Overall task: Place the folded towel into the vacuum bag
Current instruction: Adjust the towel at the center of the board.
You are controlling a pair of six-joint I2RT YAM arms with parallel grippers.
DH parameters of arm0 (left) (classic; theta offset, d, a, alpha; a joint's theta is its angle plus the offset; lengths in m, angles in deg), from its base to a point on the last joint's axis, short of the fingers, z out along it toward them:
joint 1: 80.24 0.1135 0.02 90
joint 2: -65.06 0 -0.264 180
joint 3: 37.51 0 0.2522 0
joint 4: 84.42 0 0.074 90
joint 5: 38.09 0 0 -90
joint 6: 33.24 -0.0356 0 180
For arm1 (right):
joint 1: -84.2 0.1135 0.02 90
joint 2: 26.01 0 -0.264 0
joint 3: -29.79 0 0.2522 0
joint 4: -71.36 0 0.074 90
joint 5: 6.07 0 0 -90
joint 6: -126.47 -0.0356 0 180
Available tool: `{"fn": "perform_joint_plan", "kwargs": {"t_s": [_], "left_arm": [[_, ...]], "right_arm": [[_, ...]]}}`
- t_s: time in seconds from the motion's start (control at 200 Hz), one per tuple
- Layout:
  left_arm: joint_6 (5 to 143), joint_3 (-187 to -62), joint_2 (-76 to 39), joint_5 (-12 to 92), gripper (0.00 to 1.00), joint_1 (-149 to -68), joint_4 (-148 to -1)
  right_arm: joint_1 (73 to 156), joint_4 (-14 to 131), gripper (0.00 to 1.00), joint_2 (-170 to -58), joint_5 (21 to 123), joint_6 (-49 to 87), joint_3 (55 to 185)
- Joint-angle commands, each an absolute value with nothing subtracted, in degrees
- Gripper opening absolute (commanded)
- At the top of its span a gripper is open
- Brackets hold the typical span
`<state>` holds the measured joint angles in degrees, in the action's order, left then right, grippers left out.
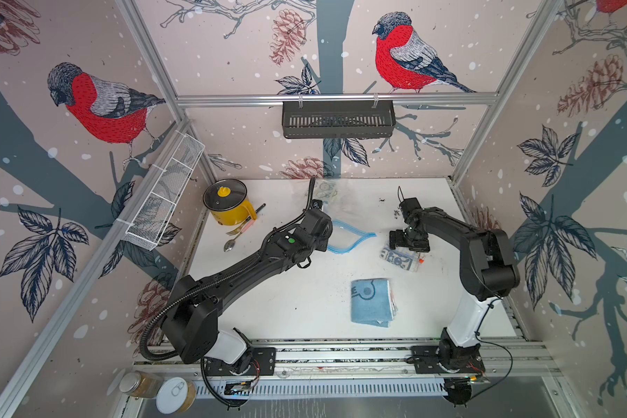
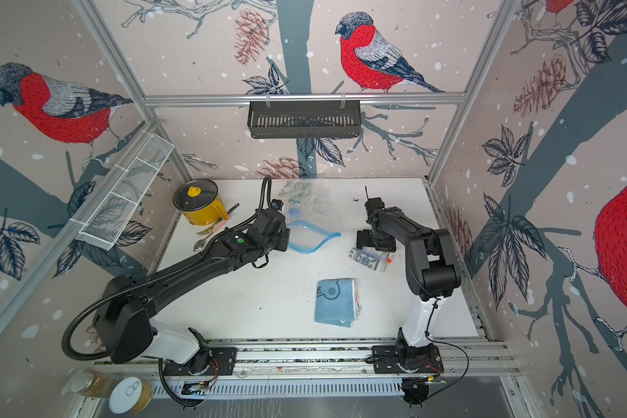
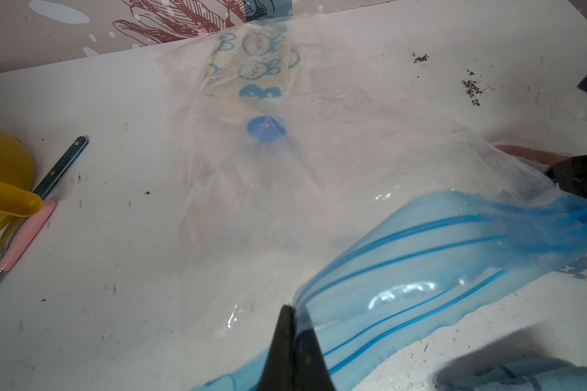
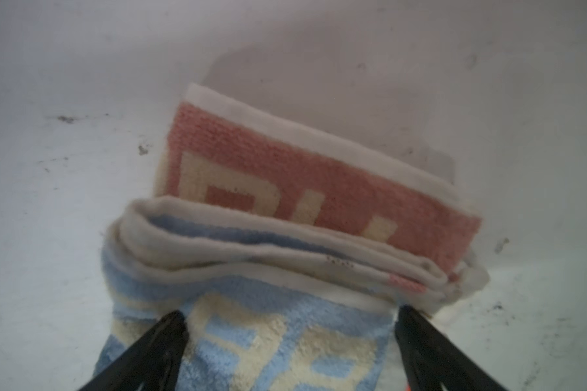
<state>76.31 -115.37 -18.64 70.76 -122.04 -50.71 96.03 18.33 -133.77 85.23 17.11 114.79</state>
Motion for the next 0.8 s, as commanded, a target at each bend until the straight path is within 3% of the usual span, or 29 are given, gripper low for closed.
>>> {"fn": "perform_joint_plan", "kwargs": {"t_s": [0.0,0.19,0.505,0.655,0.795], "left_arm": [[77.32,-115.17,-17.92,73.27,0.00,-122.01,-50.79],[77.43,-114.82,-17.20,74.42,0.00,-121.89,-51.13],[77.68,-114.82,-17.55,73.91,0.00,-121.66,-51.20],[77.68,-114.82,-17.51,74.40,0.00,-121.53,-51.04],[77.68,-114.42,-16.78,75.59,0.00,-121.54,-51.20]], "right_arm": [[96.29,17.66,0.95,-136.72,84.77,13.77,115.44],[96.84,19.46,0.95,-137.50,80.46,0.82,114.60],[100.96,39.94,0.99,-121.48,74.45,-37.21,98.22],[103.43,37.91,1.00,-119.08,77.97,-40.85,100.23],[102.98,32.86,1.00,-114.86,83.82,-33.05,104.11]]}}
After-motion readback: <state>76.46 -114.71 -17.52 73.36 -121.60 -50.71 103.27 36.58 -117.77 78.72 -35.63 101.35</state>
